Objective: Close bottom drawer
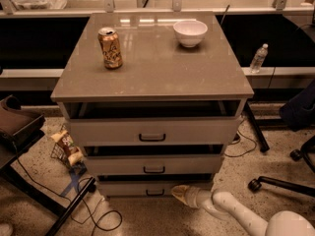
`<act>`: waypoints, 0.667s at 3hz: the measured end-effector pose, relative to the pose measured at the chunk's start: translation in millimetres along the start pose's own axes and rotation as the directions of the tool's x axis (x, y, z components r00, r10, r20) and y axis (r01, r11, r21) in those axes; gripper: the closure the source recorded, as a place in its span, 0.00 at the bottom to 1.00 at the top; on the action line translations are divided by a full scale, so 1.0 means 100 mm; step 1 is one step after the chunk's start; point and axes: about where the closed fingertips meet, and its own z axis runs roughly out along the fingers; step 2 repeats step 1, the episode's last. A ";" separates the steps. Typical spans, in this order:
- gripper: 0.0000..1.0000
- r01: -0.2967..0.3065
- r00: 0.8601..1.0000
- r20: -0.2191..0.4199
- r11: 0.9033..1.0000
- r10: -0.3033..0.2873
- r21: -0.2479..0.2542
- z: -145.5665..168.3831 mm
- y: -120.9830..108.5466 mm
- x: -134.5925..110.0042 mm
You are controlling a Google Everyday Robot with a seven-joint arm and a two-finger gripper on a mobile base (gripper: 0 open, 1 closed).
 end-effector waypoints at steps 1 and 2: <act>1.00 0.000 1.000 0.000 1.000 0.000 0.000 0.00 0.00 0.00; 1.00 0.000 1.000 0.000 1.000 0.000 0.000 0.00 0.00 0.00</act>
Offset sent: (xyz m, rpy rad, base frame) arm 0.0000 0.0000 0.0000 0.0000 0.0000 0.0000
